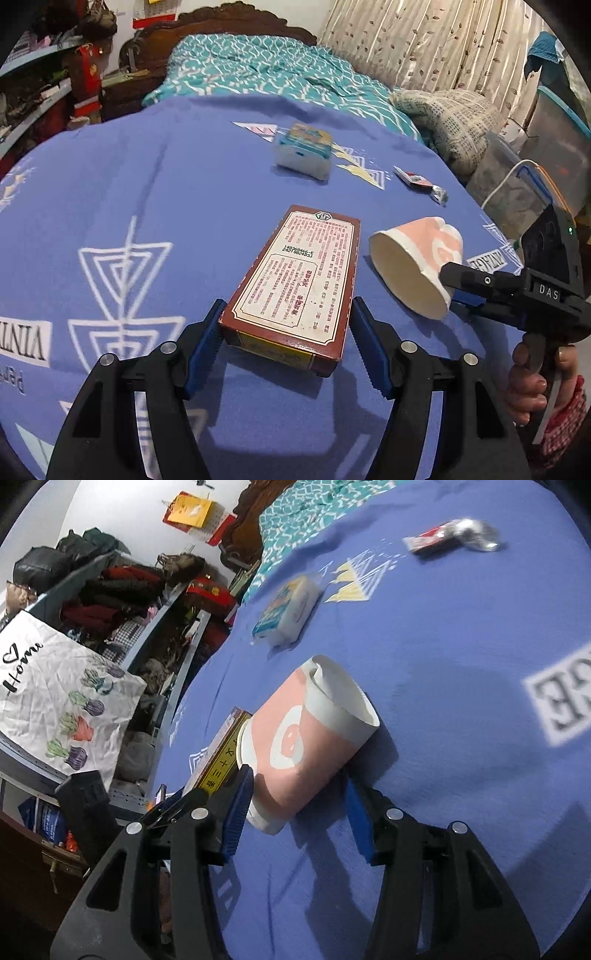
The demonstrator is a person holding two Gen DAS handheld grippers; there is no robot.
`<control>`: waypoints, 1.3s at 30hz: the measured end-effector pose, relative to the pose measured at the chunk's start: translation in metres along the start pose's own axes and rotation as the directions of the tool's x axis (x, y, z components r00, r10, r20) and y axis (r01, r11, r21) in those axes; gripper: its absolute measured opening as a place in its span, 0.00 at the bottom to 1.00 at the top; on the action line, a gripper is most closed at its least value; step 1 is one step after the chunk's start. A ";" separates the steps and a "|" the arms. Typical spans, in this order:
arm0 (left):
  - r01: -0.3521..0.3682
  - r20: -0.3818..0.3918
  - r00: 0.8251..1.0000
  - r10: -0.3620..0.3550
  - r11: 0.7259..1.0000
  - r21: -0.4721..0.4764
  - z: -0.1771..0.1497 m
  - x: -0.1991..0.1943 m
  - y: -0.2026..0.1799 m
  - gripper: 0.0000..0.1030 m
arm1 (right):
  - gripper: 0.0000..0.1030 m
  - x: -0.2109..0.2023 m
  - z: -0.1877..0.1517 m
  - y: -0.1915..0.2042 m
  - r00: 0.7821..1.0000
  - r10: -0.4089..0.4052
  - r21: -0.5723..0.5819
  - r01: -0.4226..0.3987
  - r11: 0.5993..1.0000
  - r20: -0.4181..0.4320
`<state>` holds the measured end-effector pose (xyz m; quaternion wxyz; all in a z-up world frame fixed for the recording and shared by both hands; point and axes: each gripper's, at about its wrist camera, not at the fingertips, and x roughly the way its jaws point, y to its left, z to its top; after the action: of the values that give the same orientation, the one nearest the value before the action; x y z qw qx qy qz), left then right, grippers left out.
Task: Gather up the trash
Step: 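Grasp the pink paper cup with the right tool while the left tool grasps the brown box, then carry the cup and box over the wastebasket and open both tools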
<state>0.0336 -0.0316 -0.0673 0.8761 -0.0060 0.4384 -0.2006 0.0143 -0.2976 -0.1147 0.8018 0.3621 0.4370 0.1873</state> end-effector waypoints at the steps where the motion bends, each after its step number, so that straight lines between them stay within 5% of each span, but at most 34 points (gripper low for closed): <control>1: 0.000 0.003 1.000 0.000 1.000 -0.005 0.000 0.000 0.004 0.62 | 0.50 0.005 0.001 0.004 1.000 -0.007 -0.005 0.007 1.000 -0.004; 7: 0.004 0.010 1.000 -0.004 0.999 -0.047 -0.005 0.003 0.025 0.62 | 0.50 0.024 0.005 0.020 0.999 -0.036 -0.003 0.036 0.999 -0.012; 18: 0.103 0.032 0.994 -0.100 0.989 -0.104 -0.008 0.002 0.040 0.59 | 0.26 0.028 0.009 0.056 0.992 -0.127 -0.126 0.127 0.984 0.009; 28: 0.117 0.034 0.993 -0.114 0.988 -0.100 -0.008 0.001 0.038 0.59 | 0.24 -0.002 0.012 0.090 0.973 -0.193 -0.255 0.219 0.942 0.125; 39: 0.116 0.041 0.993 -0.114 0.991 -0.066 -0.010 -0.002 0.032 0.58 | 0.24 -0.004 0.009 0.068 0.973 -0.212 -0.197 0.225 0.954 0.086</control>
<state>0.0362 0.0003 -0.0784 0.8704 -0.0647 0.4274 -0.2357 0.0202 -0.2589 -0.0589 0.8643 0.2324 0.4267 0.1299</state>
